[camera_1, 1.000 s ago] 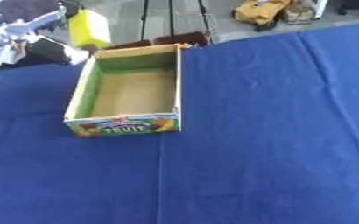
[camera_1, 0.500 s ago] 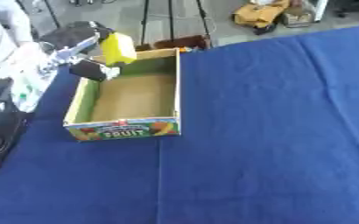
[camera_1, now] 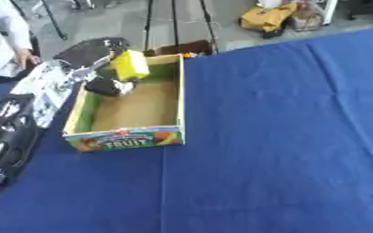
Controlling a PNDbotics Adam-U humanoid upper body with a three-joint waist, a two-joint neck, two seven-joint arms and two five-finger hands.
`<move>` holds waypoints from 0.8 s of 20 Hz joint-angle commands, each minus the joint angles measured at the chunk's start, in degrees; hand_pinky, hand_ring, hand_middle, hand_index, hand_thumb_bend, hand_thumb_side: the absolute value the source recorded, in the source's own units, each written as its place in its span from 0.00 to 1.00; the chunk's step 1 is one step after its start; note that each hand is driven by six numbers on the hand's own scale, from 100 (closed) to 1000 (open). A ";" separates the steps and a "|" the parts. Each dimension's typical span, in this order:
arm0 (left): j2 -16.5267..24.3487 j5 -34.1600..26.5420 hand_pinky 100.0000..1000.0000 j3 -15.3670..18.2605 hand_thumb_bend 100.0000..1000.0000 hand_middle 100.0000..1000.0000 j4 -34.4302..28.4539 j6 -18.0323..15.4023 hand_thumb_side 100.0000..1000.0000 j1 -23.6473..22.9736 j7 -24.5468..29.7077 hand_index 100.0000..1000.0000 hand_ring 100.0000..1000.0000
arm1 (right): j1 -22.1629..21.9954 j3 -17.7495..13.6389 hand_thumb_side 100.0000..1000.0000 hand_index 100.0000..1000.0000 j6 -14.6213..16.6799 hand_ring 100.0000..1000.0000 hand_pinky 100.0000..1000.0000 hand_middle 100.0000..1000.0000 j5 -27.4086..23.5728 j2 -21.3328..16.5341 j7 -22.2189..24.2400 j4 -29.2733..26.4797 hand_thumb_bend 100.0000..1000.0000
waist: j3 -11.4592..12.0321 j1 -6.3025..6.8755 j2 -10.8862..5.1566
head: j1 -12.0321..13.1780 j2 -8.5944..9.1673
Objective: Pick up objects on the table and place them in the box.
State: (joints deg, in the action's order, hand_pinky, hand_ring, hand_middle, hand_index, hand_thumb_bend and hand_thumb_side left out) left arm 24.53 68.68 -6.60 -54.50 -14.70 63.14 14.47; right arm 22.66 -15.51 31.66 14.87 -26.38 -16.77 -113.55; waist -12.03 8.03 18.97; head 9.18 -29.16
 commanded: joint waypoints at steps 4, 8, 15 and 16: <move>0.73 3.24 0.93 0.69 0.00 1.00 0.37 -1.90 0.74 1.13 4.81 1.00 1.00 | 0.37 -0.53 1.00 0.77 -0.23 0.72 0.66 0.55 -0.41 -0.72 -0.09 -1.04 0.00 | -0.05 0.56 -0.09 | 0.13 0.62; 0.62 5.18 0.94 0.73 0.10 1.00 0.27 -2.11 0.76 0.98 7.36 1.00 1.00 | 0.37 -0.60 1.00 0.77 -0.31 0.72 0.66 0.55 -0.36 -0.69 -0.17 -1.04 0.00 | -0.16 0.57 0.09 | 0.22 0.77; 0.39 7.85 0.98 0.95 0.55 1.00 0.09 -2.17 0.91 0.82 9.81 1.00 1.00 | 0.31 -0.73 1.00 0.77 -0.42 0.72 0.66 0.55 -0.26 -0.67 -0.24 -1.04 0.00 | -0.25 0.54 0.32 | 0.24 0.94; 0.42 8.15 0.98 0.98 0.60 1.00 -0.13 -2.17 0.93 0.79 9.71 1.00 1.00 | 0.29 -0.74 1.00 0.77 -0.43 0.72 0.66 0.55 -0.25 -0.67 -0.25 -1.04 0.00 | -0.24 0.53 0.31 | 0.21 0.93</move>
State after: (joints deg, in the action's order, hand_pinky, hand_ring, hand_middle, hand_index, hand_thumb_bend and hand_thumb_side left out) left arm 24.05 76.28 -6.40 -53.47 -16.87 63.03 23.95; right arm 22.65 -15.84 31.42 14.83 -26.33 -16.93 -113.55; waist -12.28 8.26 19.44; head 9.21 -28.94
